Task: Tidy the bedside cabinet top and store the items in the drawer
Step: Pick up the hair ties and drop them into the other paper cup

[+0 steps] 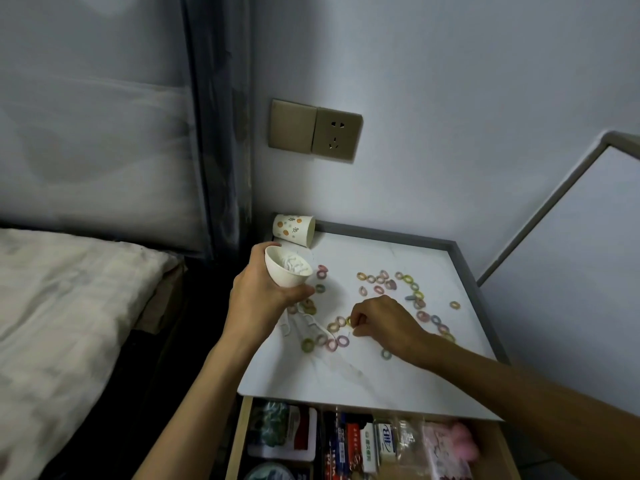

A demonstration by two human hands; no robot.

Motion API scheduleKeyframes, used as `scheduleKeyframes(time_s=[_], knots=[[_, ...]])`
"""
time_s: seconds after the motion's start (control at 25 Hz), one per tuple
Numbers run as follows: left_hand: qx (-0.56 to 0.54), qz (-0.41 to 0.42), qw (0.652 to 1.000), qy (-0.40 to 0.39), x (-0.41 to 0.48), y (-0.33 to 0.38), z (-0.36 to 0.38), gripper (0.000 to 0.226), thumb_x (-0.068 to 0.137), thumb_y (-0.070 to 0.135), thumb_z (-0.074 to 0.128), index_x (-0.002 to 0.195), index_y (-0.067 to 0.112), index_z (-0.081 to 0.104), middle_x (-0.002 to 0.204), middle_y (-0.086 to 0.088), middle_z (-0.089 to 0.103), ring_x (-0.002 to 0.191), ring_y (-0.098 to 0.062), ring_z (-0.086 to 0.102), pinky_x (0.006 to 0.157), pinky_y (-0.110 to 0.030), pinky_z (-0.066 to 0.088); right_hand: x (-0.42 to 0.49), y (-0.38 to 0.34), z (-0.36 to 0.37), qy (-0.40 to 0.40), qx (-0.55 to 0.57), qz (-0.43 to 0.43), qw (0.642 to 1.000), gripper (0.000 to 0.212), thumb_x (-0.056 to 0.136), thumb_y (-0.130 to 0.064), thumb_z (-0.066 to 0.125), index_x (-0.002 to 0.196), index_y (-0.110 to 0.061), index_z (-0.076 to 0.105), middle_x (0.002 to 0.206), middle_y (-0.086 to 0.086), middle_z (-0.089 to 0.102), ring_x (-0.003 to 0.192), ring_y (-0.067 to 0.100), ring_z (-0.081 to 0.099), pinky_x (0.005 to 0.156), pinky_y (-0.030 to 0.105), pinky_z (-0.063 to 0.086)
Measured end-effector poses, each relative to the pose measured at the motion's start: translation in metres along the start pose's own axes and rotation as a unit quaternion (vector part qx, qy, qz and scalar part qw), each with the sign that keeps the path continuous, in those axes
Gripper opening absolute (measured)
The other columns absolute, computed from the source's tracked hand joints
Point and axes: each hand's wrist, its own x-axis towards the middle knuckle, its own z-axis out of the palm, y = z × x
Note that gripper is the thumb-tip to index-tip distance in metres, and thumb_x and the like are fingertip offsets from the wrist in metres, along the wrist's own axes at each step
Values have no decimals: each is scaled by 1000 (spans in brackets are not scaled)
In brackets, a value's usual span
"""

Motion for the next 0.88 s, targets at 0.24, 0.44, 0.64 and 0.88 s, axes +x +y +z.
scheduleKeyframes(time_s=[0.24,0.44,0.64,0.88], knots=[[-2,-3,1000,-2,1,-1,-1,73,56,28,93,116,32,51,99,13,64,87,-1,60,60,-12,42,5,-5,1,-19,-71,-24,997,7,90,-19,66,87,-13,69,89,3,70,85,17,65,69,23,43],[-6,5,1000,13,2,-3,-9,72,56,31,91,116,32,52,98,16,63,89,-1,60,64,-18,46,4,-10,-8,-14,-141,-47,989,6,96,-15,54,99,-11,58,95,8,63,85,23,62,74,36,52],[-10,4,1000,28,5,-4,-15,73,54,33,92,115,33,52,98,12,64,91,-11,62,73,-40,58,17,-35,-23,-7,22,-11,1000,6,90,-19,64,95,-16,66,89,5,71,80,18,67,71,31,54],[-12,1,998,58,9,-12,-32,69,55,39,93,110,37,51,94,16,64,86,6,60,59,-7,42,26,-63,13,-34,-73,26,996,21,89,-27,63,81,-7,61,82,11,68,77,28,67,57,30,46]])
